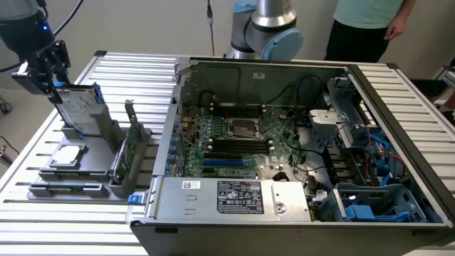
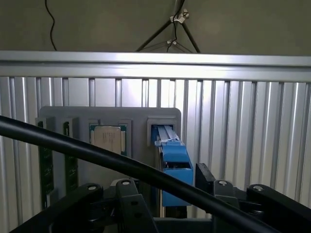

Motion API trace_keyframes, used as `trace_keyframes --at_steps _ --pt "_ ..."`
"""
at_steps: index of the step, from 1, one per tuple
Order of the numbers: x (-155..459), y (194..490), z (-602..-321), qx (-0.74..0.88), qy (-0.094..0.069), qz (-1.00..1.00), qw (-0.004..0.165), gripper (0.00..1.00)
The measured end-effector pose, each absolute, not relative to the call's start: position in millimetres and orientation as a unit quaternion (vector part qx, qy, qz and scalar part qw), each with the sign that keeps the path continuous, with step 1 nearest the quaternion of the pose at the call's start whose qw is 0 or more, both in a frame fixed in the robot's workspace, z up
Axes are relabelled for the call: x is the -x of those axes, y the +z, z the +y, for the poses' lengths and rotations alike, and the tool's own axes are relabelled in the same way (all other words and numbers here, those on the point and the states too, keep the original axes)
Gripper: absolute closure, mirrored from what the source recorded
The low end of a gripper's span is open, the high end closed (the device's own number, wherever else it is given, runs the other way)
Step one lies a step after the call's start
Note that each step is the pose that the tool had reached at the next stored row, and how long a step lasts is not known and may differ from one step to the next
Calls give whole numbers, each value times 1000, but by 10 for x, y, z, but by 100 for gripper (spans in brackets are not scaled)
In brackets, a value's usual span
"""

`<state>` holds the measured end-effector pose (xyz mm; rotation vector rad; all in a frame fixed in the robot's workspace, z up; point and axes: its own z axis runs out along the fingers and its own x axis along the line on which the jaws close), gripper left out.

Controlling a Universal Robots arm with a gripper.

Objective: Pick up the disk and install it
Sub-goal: 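Pick up the disk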

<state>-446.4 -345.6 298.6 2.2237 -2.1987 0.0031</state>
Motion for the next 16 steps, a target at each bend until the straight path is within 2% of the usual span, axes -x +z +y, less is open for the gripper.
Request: trace_keyframes --at_steps 16 --pt "4467 2936 -3431 -711 0 -703 12 45"
